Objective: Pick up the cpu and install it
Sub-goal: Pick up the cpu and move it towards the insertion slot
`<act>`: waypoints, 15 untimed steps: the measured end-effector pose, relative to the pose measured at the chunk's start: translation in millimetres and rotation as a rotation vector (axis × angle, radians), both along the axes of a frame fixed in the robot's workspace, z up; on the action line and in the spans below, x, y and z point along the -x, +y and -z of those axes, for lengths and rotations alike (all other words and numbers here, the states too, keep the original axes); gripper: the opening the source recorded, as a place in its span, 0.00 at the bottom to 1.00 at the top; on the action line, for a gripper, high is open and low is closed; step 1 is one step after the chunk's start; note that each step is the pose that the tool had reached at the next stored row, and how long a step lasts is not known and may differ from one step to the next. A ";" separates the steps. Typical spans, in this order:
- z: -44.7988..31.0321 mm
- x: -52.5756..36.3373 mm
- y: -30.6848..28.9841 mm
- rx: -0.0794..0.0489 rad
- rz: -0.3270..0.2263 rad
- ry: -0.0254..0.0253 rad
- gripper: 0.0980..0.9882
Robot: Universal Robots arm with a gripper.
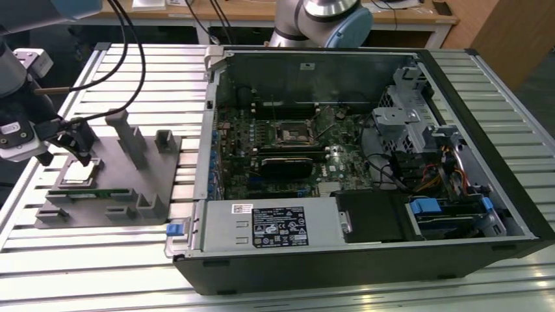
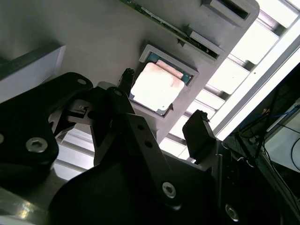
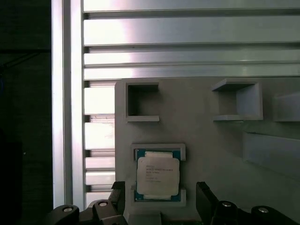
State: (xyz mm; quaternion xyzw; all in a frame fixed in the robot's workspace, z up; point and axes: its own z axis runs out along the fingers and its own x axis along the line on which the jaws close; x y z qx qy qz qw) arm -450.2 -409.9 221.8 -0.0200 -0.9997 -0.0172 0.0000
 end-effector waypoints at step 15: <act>6.9 -0.1 0.0 0.002 0.003 -0.0001 0.68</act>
